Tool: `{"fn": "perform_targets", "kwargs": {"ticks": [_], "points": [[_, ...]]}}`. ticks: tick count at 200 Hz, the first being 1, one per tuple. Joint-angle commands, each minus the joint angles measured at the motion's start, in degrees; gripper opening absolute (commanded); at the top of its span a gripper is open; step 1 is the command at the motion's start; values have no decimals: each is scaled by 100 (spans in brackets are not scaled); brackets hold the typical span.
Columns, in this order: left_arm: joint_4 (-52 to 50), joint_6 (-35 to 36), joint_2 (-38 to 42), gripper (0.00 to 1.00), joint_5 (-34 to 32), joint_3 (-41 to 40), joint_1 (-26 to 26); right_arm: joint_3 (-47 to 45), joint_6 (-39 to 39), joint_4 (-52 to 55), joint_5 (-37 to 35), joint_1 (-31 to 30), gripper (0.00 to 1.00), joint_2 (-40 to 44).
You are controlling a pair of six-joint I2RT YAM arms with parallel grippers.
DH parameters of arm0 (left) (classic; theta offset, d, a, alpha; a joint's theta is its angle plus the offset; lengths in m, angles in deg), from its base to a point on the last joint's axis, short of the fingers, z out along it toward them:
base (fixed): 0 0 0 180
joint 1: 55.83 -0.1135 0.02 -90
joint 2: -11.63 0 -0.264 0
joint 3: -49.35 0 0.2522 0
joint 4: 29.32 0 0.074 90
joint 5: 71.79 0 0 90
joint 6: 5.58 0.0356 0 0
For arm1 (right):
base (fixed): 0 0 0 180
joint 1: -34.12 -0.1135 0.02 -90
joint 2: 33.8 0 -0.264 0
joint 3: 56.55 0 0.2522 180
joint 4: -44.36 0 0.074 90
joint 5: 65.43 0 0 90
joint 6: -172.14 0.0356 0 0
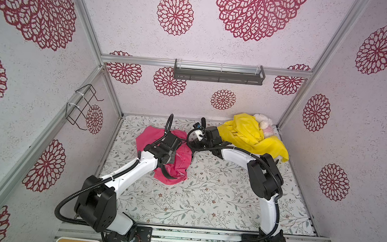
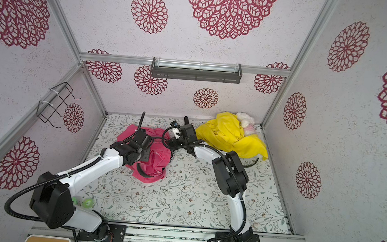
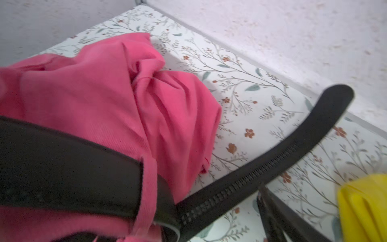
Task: Remove the belt from the trousers
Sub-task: Adjust the trousers at the center of the board.
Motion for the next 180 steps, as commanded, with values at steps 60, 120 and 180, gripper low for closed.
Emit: {"fn": "perform_targets", "kwargs": {"ticks": [60,120,180], "points": [[-37,1953,552,0,297,1193,-669,611,161,848,698,-330,2,330],[-902,3088,-104,0,442,4153,-896,-55,1171,3468,-349,-418,0,3259],[-661,2641,-1972,2,1065,4099,-933,-2186,3565,2886,-459,-409,0,4218]]}}
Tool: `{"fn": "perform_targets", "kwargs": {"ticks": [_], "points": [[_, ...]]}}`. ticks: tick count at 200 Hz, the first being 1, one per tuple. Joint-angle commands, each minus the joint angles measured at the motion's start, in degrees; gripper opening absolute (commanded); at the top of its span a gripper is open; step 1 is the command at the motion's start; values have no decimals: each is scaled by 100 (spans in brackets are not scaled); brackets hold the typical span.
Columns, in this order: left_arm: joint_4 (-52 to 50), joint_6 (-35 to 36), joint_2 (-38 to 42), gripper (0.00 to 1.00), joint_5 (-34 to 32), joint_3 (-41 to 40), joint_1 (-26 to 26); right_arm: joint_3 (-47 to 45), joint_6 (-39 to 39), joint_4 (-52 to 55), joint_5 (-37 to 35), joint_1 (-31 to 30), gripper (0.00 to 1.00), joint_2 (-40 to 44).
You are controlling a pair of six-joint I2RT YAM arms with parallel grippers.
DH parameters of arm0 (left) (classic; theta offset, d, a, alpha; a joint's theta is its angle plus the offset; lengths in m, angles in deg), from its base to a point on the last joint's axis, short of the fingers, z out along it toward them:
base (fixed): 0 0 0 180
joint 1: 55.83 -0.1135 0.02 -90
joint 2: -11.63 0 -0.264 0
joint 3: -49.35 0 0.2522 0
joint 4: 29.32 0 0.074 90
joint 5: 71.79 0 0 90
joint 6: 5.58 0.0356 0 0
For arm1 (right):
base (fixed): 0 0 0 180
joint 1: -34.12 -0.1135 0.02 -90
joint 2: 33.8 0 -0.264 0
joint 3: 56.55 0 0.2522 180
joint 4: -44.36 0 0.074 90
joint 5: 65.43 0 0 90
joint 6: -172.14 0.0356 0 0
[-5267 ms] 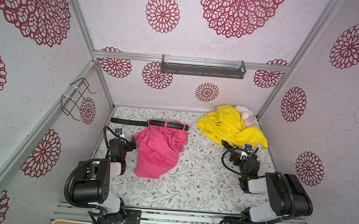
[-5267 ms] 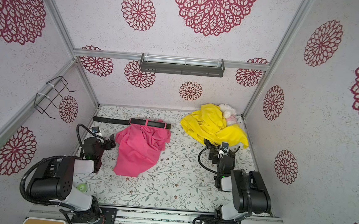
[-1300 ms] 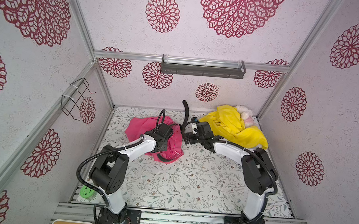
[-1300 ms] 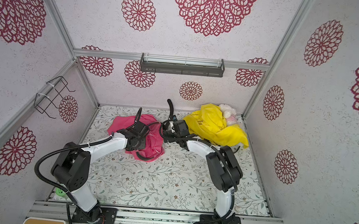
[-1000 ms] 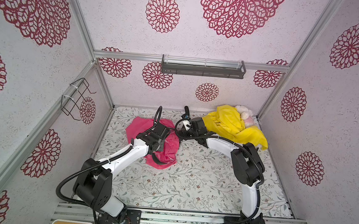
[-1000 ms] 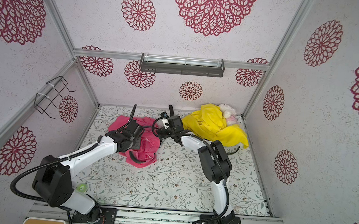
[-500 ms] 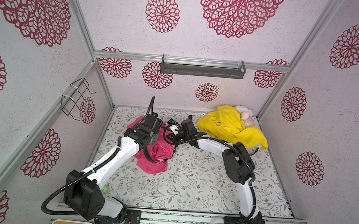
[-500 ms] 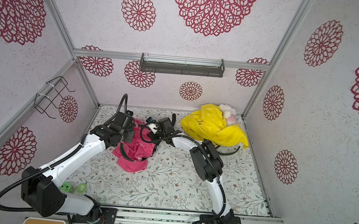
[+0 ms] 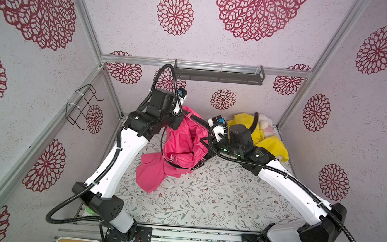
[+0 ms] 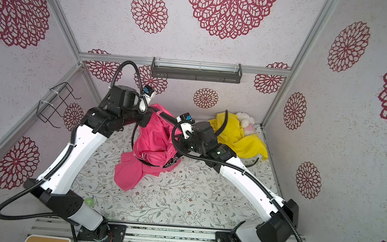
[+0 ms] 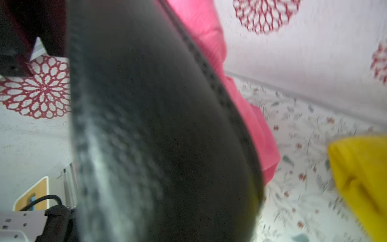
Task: Remove the belt from the trousers
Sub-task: Adjust the trousers at the center of the board.
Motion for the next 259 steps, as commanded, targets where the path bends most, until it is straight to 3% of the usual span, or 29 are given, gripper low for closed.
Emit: {"fn": "perform_targets", "kwargs": {"ticks": [1,9,21,26,41,66,89,141,165,185,215,241,259], "points": [[477,-487,-868,2,-937,-467,-537,-829,1287,523,-317,155,0,27],[634,-583,-1078,18,-894,-604,-549,-1016,1466,354,-403,155,0,-32],[560,-803,-1335,65,-993,-627,-555,-1210,1731,150,-538,196,0,-171],[434,-965,-1397,79,-1002,-596,-553,-1267,1824,72,-576,219,0,-226],[365,-1447,-1199,99,-972,-847,-495,-1389,2096,-61,-755,275,0,-371],[830,-1931,-27,97,-1352,-1953,-188,-1578,2489,-341,-965,344,0,-441],[894,-2652,975,97,-1103,-2738,3,-1593,2659,-470,-1020,358,0,-497],[740,-4586,1980,97,-1211,-4124,757,-1504,2744,-456,-1168,357,0,-315],[1327,-4735,2043,97,-568,-4568,888,-1522,2770,-463,-1108,349,0,-248],[1138,-4702,1606,97,-332,-4363,1057,-1538,2779,-473,-1114,331,0,-243],[715,-4803,1342,97,-836,-4094,1559,-1600,2827,-486,-1198,306,0,-176],[451,-5455,1692,97,-1646,-4310,1952,-1592,2832,-447,-1258,304,0,-90],[329,-5923,1815,97,-1843,-4689,1977,-1595,2836,-441,-1264,304,0,-33]]}}
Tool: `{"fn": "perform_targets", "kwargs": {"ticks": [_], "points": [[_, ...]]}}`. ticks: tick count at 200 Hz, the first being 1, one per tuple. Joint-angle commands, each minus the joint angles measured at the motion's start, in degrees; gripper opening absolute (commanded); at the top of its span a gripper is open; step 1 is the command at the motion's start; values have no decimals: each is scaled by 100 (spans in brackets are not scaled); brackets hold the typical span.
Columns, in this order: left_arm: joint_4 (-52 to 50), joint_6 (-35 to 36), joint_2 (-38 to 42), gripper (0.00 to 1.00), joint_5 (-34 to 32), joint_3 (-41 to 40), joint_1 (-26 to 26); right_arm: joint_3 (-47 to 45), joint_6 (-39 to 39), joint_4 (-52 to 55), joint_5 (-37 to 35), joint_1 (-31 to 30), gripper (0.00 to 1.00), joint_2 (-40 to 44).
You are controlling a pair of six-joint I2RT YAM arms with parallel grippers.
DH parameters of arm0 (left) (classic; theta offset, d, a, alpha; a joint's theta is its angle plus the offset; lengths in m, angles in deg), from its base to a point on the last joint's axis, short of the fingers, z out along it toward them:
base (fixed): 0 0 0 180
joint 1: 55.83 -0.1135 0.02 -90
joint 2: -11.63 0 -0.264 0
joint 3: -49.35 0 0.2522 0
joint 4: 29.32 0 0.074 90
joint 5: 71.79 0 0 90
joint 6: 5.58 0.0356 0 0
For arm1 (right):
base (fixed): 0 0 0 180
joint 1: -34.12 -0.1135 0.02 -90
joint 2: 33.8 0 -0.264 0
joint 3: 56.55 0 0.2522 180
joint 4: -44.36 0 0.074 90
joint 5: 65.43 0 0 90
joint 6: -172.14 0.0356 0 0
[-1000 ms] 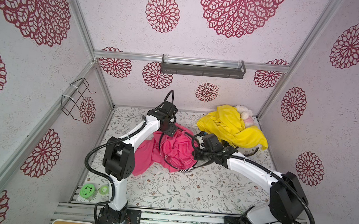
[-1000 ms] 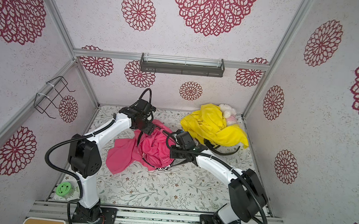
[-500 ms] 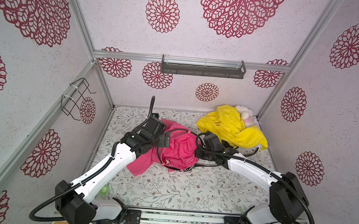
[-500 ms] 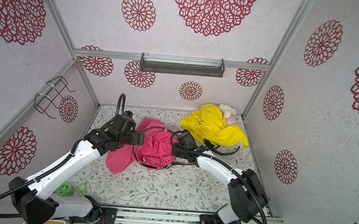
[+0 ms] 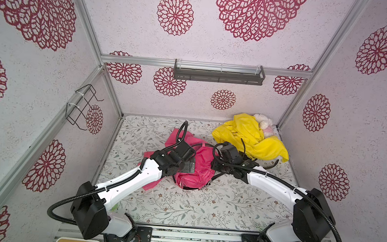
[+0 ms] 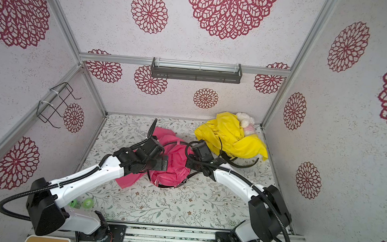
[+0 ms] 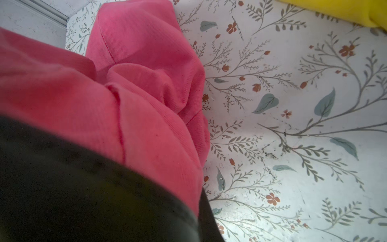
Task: Remove the belt from the trousers
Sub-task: Adjust the trousers at the center of the board.
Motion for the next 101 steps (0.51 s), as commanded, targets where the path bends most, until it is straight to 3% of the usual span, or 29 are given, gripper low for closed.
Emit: {"fn": "perform_targets", "kwargs": {"ticks": [1,42,72,77,88,96,101], "points": [[-331,-862,293,97,-673,-351,75,83,183,-203,-145,1,0,391],[-727,-1760,53,97,-1159,-608,557,91,193,-170,-135,1,0,461],[-181,-1709,-238,99,-1436,-849,580,-20,281,-318,-60,-17,0,541],[-40,-1653,-292,89,-1444,-884,522,-28,279,-328,-37,-25,0,537],[130,-1506,-345,41,-1295,-862,278,-30,236,-274,22,-17,0,519],[103,-1302,-303,15,-1246,-767,117,-23,146,-144,23,-4,0,519],[13,-1137,-240,3,-1271,-667,27,-21,66,-52,39,15,0,531]]}}
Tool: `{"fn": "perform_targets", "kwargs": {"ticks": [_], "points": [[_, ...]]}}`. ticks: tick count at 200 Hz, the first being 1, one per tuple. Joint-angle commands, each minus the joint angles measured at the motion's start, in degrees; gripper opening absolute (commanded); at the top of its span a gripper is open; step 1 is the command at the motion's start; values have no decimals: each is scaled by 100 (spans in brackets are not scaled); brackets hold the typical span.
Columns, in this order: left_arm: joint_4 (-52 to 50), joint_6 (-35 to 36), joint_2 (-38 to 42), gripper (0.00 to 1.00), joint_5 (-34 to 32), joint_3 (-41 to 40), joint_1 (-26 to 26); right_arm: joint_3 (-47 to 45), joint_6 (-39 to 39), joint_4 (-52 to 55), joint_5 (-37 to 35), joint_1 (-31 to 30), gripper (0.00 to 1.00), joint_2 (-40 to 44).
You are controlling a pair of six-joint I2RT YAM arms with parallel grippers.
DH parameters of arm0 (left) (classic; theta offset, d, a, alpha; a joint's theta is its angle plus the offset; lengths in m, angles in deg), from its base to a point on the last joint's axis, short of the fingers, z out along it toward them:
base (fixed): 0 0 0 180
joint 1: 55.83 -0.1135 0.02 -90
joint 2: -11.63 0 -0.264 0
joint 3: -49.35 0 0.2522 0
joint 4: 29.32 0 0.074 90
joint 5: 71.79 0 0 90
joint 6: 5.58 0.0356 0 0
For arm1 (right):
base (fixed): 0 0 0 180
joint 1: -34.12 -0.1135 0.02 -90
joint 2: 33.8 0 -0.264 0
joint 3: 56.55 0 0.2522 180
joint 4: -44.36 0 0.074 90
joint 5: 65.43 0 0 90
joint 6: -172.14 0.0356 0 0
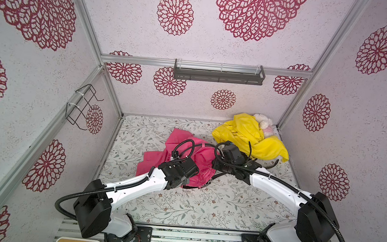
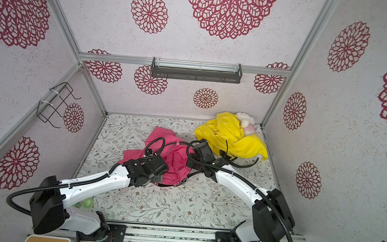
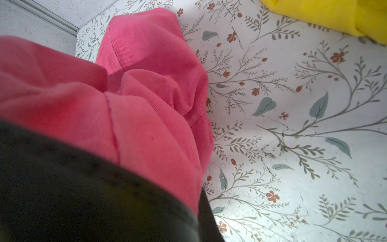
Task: Remove the belt from the trousers
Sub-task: Adjust the trousers at the center of the board.
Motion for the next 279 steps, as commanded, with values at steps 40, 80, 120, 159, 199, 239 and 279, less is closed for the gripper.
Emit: {"fn": "perform_targets", "kwargs": {"ticks": [40,80,120,159,199,239,279], "points": [[-90,1843,652,0,617,1115,-1435,393,-1777,980,682,304,52,138],[-796,2541,-21,0,1346,2411,-1790,193,-3474,1119,426,141,99,1116],[-764,2343,-276,0,1752,2815,-1791,-807,-4412,-36,123,-924,99,1873],[-774,2230,-219,0,1731,3039,-1791,-1604,-5114,-1599,-695,-2086,99,1468],[-766,2177,-265,0,1796,3069,-1799,-1428,-5777,-2877,-1256,-2512,99,264],[-745,2126,-220,0,1757,3031,-1805,-965,-6066,-3372,-1160,-2544,99,-658],[-747,2135,-212,0,1747,3086,-1853,-492,-6058,-3520,-922,-2545,93,-1354]]}}
